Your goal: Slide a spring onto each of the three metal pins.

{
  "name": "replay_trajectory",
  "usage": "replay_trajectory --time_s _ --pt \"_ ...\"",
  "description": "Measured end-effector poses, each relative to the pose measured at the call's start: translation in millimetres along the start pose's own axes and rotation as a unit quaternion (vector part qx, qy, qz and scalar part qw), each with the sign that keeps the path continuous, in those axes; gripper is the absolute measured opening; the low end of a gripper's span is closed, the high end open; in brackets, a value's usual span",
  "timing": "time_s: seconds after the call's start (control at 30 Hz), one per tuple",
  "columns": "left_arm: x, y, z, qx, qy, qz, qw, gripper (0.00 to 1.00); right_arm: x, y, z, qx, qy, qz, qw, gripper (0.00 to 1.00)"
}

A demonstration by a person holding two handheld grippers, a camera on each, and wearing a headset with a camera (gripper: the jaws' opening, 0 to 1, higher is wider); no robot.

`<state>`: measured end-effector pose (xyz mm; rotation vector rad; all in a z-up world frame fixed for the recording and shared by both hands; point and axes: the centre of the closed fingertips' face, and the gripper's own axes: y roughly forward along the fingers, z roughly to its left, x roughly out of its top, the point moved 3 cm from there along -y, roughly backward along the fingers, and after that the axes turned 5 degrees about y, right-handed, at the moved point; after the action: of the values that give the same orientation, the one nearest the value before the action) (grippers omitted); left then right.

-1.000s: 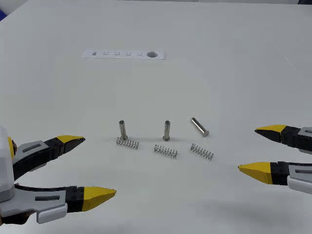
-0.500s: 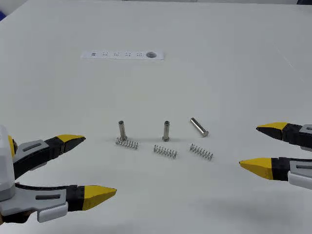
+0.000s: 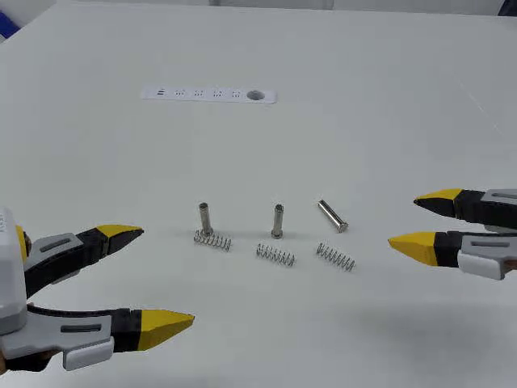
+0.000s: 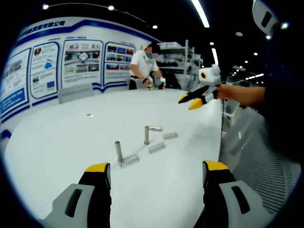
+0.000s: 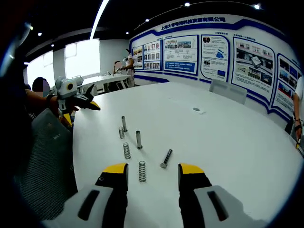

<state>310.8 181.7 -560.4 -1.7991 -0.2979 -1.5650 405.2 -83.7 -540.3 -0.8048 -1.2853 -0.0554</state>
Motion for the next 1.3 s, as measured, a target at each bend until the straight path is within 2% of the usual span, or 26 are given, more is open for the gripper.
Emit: replay_trajectory --time_s 0.07,0.27,0.63,1.07,1.3 --pt "0.1 -0.3 -0.4 0.001 0.000 0.000 1.0000 0.80 1.8 5.6 -1.7 -0.001 -0.003 0.012 0.9999 0.41" --pt "0.3 -1.5 -0.2 0.003 0.000 0.002 1.0000 0.80 13.6 24.5 -8.0 -0.002 -0.010 0.021 0.9997 0.36" --pt "-1.6 0.9 0.1 0.001 -0.002 0.005 1.0000 0.79 18.9 52.2 -17.1 0.002 -0.009 0.049 0.9987 0.33" --pt "-3.2 2.3 -1.5 -0.006 -0.003 0.007 1.0000 0.79 17.0 80.7 -28.5 -0.014 0.011 0.081 0.9965 0.31" --pt "-2.4 2.9 -3.3 -0.009 0.003 0.008 0.9999 0.79 10.1 95.9 -32.9 -0.026 0.010 0.110 0.9935 0.29"
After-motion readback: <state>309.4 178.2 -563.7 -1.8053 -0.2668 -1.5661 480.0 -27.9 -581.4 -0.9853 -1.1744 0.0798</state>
